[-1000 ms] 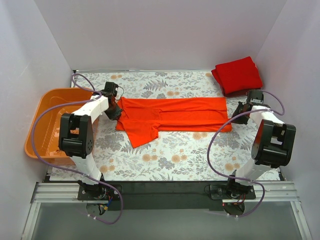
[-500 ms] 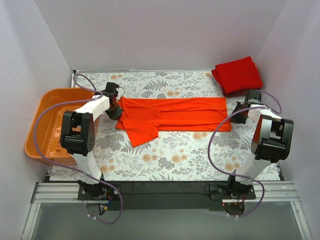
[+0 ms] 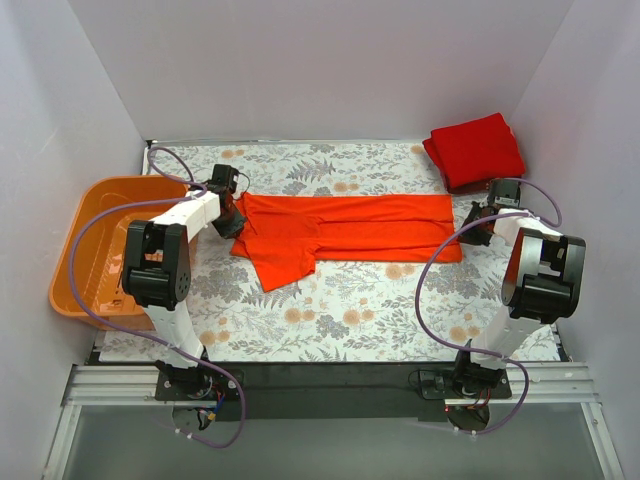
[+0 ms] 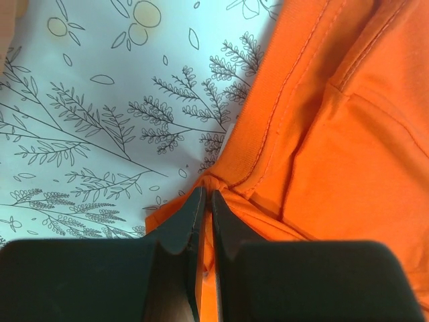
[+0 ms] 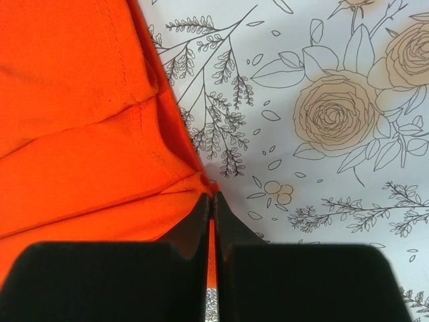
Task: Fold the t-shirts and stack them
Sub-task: Fold the tshirt
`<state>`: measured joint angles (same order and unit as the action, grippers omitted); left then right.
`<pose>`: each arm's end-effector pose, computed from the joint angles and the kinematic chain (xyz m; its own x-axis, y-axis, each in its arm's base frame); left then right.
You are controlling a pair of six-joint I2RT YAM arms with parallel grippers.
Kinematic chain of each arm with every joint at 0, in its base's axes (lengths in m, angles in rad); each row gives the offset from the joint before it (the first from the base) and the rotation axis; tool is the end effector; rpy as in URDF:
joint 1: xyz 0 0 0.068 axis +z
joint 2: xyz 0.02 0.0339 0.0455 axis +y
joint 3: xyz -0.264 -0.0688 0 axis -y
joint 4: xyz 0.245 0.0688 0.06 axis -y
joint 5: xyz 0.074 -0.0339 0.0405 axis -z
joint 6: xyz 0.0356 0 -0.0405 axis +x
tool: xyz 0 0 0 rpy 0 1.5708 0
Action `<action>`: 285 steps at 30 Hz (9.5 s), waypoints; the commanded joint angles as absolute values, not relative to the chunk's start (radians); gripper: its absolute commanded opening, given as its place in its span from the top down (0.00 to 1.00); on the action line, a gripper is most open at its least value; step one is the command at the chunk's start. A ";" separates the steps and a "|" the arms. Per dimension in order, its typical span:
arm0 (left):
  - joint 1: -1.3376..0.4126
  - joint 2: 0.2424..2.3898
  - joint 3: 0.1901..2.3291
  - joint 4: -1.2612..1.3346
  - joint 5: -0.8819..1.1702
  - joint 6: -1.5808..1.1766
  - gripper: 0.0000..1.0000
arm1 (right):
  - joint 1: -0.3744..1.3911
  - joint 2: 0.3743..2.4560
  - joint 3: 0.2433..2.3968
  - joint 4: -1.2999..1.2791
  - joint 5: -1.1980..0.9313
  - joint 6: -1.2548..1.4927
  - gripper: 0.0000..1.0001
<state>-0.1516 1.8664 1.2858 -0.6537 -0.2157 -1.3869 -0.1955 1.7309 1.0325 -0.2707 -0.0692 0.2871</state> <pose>0.3675 -0.0484 0.1792 -0.2470 -0.9338 -0.2590 -0.9032 0.3187 -0.2877 0.3441 -0.0656 0.1723 -0.7316 0.4329 -0.5267 0.3780 0.9005 0.2150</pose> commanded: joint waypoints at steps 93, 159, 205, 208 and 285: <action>-0.494 2.123 1.798 -0.724 -0.486 -1.203 1.00 | 0.210 1.285 0.759 -0.262 -0.195 0.170 0.18; -0.325 1.574 1.063 -0.643 -0.410 -1.382 0.31 | 0.162 1.437 0.831 -0.167 -0.020 0.201 0.51; -0.333 1.376 0.824 -0.417 -0.249 -1.302 0.31 | 0.147 1.809 1.238 -0.153 0.062 0.136 0.62; -0.334 1.405 0.865 -0.425 -0.236 -1.327 0.31 | 0.060 1.729 1.132 -0.129 -0.093 0.210 0.62; -0.290 1.276 0.733 -0.434 -0.258 -1.313 0.28 | 0.534 1.914 1.206 -0.161 0.063 0.087 0.88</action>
<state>-0.2962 1.2903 0.7376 -0.4465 -0.2440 -1.3235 0.5289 1.9064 1.1965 -0.1421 0.0521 0.1074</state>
